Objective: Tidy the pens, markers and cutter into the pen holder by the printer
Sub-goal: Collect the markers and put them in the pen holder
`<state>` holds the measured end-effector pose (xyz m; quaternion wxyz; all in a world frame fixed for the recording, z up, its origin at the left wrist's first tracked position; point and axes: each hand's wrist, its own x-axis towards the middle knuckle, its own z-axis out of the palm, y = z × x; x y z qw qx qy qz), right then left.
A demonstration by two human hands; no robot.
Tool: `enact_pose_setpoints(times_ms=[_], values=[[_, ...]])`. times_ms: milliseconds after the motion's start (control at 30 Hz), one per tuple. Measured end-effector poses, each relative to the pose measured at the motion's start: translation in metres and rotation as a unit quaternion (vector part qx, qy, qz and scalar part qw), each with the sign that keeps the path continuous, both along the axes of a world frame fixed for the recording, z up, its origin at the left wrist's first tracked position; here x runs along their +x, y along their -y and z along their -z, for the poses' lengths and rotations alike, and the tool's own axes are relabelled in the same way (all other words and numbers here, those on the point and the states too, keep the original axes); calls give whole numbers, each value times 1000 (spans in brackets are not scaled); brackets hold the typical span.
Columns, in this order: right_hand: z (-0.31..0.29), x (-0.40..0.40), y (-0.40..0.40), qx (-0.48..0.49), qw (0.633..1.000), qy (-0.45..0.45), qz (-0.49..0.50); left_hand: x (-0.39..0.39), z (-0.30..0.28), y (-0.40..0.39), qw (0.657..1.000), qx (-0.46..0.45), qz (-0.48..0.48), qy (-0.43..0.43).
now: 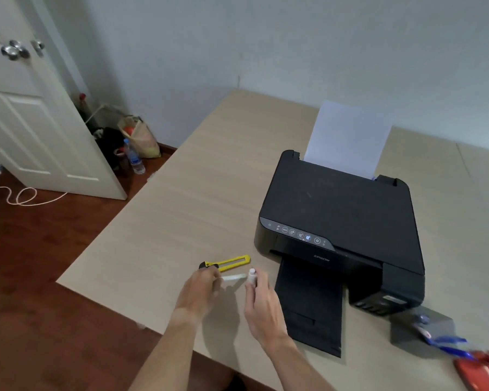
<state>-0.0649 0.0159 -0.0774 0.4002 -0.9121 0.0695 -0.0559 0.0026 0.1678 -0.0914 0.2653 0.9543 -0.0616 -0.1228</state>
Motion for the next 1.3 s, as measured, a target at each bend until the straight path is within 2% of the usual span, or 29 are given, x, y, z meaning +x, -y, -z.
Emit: enact_pose_setpoints(times_ms=[67,233,333,467,700,900,1033,1167,1300], values=[[-7,1,13,-2,999,12,34,3,-10,11,999,-41,4,24],[-16,-12,66,-27,996,21,82,-1,-40,68,984,-98,95,114],[-20,-28,98,-33,990,25,137,-5,-48,106,976,-121,143,108],[-27,-57,144,-32,976,31,214,-16,-57,161,955,-110,259,95],[-55,-96,239,-49,919,105,376,-35,-81,252,888,-111,435,101],[-72,-115,286,-36,862,136,488,-43,-107,318,864,-182,460,93],[-67,-120,297,-25,861,97,500,-53,-116,349,865,-212,446,89],[-58,-120,301,-41,863,36,503,-63,-114,372,865,-163,459,123],[-53,-124,298,-61,867,-18,494,-71,-102,381,871,-109,466,111]])
